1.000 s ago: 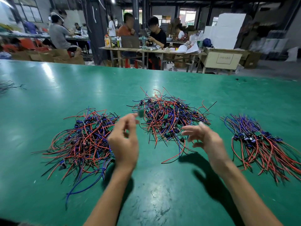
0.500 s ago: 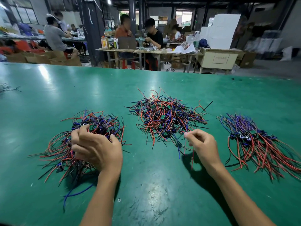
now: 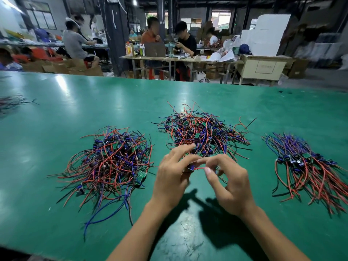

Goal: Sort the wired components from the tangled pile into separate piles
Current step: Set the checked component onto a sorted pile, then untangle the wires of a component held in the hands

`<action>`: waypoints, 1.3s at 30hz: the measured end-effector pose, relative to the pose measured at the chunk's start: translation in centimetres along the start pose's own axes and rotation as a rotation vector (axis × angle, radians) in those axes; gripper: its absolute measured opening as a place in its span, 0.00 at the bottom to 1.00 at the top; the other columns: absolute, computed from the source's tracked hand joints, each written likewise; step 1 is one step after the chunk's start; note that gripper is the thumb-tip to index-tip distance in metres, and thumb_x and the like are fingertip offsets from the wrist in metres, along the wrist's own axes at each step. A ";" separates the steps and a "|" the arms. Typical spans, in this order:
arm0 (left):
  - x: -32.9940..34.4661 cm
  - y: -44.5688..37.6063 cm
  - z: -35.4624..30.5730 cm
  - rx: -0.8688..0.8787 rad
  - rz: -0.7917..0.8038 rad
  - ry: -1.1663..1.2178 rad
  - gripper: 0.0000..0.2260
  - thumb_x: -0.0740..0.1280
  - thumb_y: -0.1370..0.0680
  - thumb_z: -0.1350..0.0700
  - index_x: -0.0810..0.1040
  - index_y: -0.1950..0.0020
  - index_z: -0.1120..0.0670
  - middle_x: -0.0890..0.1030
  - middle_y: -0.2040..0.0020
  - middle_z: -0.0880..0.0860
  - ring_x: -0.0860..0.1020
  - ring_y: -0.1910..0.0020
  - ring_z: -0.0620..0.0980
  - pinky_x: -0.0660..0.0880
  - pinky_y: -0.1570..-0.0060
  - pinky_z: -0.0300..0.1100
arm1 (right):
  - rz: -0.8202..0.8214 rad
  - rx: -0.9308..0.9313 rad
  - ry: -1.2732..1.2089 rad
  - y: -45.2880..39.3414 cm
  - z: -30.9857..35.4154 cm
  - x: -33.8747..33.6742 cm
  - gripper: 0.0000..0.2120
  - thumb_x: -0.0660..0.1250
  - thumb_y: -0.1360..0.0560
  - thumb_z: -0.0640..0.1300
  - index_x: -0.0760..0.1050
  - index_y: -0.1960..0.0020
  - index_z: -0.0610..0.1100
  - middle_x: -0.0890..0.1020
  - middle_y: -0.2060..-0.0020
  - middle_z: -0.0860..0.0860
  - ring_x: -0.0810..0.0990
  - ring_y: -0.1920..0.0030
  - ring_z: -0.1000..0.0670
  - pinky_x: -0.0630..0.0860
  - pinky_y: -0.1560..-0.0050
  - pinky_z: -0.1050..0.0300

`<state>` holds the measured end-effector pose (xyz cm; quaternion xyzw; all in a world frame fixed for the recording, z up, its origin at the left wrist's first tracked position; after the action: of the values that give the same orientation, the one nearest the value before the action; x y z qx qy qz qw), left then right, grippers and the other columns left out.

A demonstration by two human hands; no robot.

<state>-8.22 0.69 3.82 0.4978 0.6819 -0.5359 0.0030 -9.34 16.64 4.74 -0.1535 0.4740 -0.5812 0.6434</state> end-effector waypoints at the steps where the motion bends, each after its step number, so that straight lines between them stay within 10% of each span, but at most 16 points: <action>1: 0.0 0.1 0.1 -0.043 -0.001 0.104 0.16 0.71 0.26 0.62 0.82 0.40 0.52 0.83 0.40 0.46 0.80 0.40 0.45 0.77 0.42 0.51 | -0.061 0.042 0.028 -0.1 -0.2 -0.3 0.06 0.64 0.21 0.46 0.77 0.54 0.46 0.83 0.58 0.55 0.81 0.58 0.51 0.76 0.58 0.52; 8: 1.0 0.3 0.9 -0.387 -0.045 0.552 0.08 0.76 0.25 0.52 0.86 0.47 0.46 0.86 0.63 0.46 0.78 0.72 0.44 0.78 0.66 0.37 | -0.285 0.371 0.124 -0.4 -2.9 -2.7 0.08 0.66 0.24 0.56 0.76 0.57 0.53 0.79 0.72 0.53 0.77 0.71 0.48 0.77 0.64 0.46; 16: -0.2 0.0 0.9 -0.317 -0.195 0.411 0.03 0.73 0.22 0.55 0.87 0.51 0.48 0.85 0.63 0.41 0.80 0.67 0.37 0.72 0.63 0.29 | -0.235 0.338 0.022 -0.4 -2.8 -2.1 0.06 0.66 0.23 0.55 0.77 0.55 0.54 0.80 0.70 0.52 0.78 0.71 0.49 0.75 0.65 0.50; 23: -7.4 0.9 5.2 -0.453 -0.823 0.062 0.10 0.72 0.21 0.54 0.85 0.42 0.55 0.85 0.50 0.48 0.83 0.54 0.48 0.76 0.49 0.34 | -0.019 0.363 0.251 -0.2 -4.3 -1.2 0.07 0.68 0.22 0.55 0.75 0.44 0.59 0.81 0.56 0.61 0.79 0.55 0.55 0.74 0.56 0.55; 30: -7.3 2.0 7.0 -0.712 -0.622 -0.389 0.16 0.71 0.26 0.61 0.84 0.39 0.54 0.77 0.34 0.58 0.70 0.37 0.64 0.68 0.40 0.54 | 0.251 0.581 0.692 0.8 -6.9 -0.8 0.12 0.68 0.23 0.58 0.83 0.46 0.54 0.79 0.53 0.53 0.76 0.45 0.48 0.72 0.48 0.53; 35: -5.6 0.6 3.1 -0.351 -0.612 -0.399 0.11 0.67 0.27 0.62 0.82 0.48 0.51 0.77 0.41 0.55 0.71 0.45 0.58 0.64 0.43 0.45 | 0.164 0.553 0.642 0.1 -6.3 -1.8 0.08 0.67 0.22 0.53 0.83 0.53 0.52 0.85 0.58 0.53 0.81 0.52 0.45 0.74 0.49 0.51; 39: -0.7 0.2 0.5 -0.134 -0.192 -0.067 0.07 0.65 0.24 0.60 0.80 0.49 0.52 0.80 0.53 0.47 0.74 0.55 0.45 0.73 0.50 0.44 | -0.119 0.449 0.462 -0.6 -4.4 -3.0 0.08 0.68 0.23 0.51 0.79 0.60 0.50 0.80 0.67 0.56 0.80 0.63 0.45 0.72 0.60 0.54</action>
<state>-7.96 -0.20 3.84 0.4107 0.7603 -0.5033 0.0077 -12.78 20.75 4.25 0.1005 0.4576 -0.7273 0.5016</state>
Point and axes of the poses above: each hand's wrist, its own y-axis away from the middle knuckle, its own x-axis out of the palm, z = x × y, the point moved 5 cm from there along -y, towards the middle knuckle
